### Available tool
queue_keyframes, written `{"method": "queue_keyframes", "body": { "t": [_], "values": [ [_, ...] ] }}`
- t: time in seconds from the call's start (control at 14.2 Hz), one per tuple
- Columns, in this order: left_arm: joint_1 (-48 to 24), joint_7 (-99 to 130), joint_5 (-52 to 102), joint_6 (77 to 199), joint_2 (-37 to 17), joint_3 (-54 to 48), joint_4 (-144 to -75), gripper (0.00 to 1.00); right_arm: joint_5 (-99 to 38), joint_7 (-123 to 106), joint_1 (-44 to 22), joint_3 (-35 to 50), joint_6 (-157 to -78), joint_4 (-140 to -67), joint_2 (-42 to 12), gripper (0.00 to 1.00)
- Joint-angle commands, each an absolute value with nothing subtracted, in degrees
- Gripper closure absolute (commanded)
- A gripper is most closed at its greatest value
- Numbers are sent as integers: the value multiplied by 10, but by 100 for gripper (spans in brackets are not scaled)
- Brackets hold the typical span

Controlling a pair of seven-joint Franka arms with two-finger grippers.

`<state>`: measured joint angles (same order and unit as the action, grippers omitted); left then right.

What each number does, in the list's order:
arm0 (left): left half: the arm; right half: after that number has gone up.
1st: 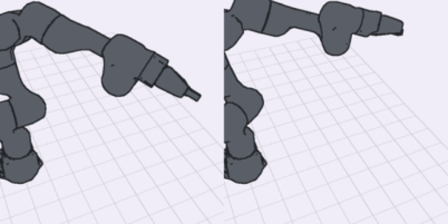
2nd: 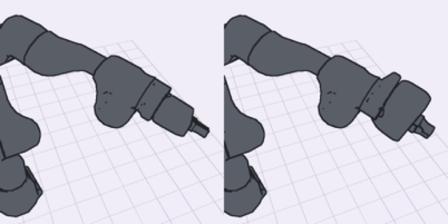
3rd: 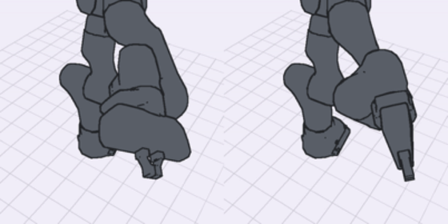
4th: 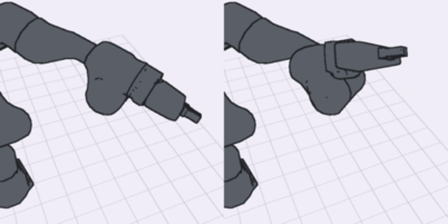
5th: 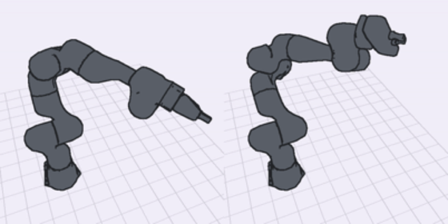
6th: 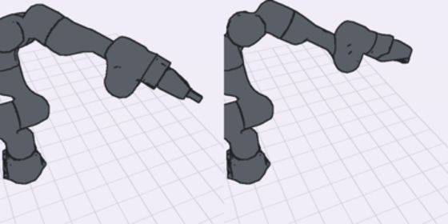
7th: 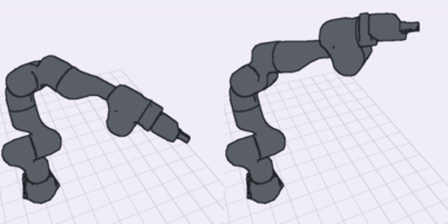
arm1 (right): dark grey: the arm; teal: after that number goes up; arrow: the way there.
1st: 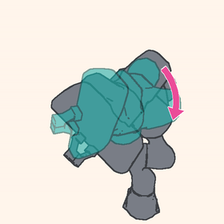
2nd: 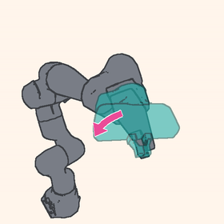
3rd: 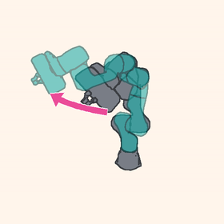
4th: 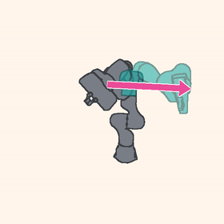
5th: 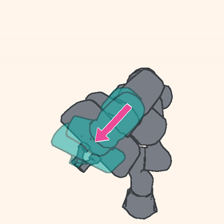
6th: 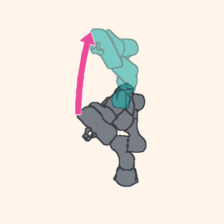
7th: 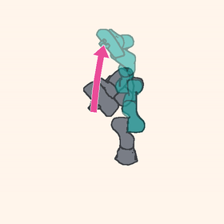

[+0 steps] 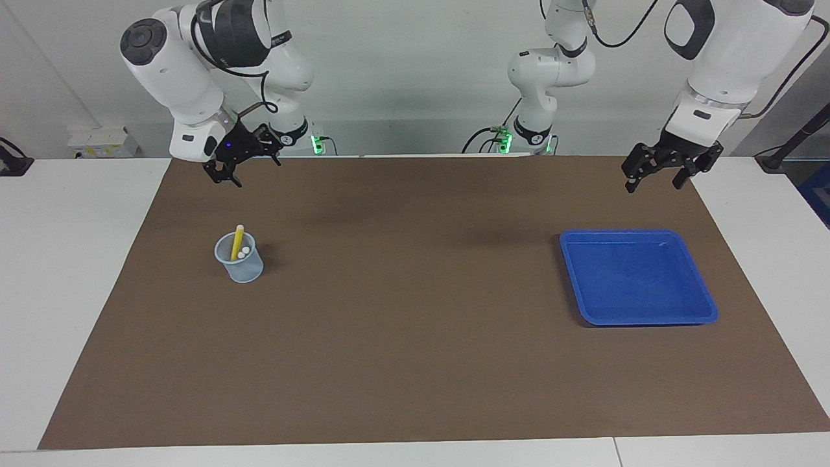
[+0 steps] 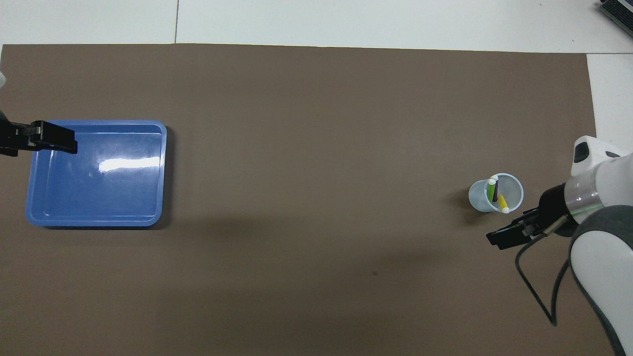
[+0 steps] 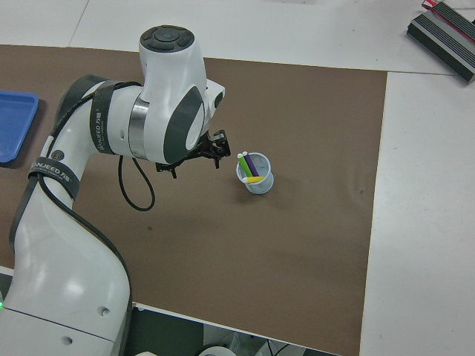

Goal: Transfer and insert pens with both arms

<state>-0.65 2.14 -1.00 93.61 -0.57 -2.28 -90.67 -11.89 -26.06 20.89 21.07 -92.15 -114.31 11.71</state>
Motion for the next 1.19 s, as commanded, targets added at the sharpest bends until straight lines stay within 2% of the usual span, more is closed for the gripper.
{"method": "queue_keyframes", "body": {
  "t": [0.0,0.21,0.42,0.49,0.7,0.98,1.12],
  "values": [
    [-13,20,2,932,-4,-14,-907,0,-108,-219,216,214,-918,-1141,119,0],
    [-13,20,2,932,-4,-14,-907,0,-109,-223,217,213,-919,-1141,118,0],
    [-13,20,2,933,-4,-14,-907,0,-106,-201,212,214,-912,-1090,99,0],
    [-13,20,2,932,-4,-14,-907,0,-103,-174,191,203,-902,-1080,93,0],
    [-13,20,3,932,-4,-14,-906,0,-64,-107,75,116,-882,-1033,59,0],
    [-14,20,2,932,-4,-14,-906,0,-35,-45,19,86,-859,-962,13,0],
    [-13,20,2,932,-4,-14,-906,0,-36,-54,22,84,-891,-965,12,0]
  ]
}}
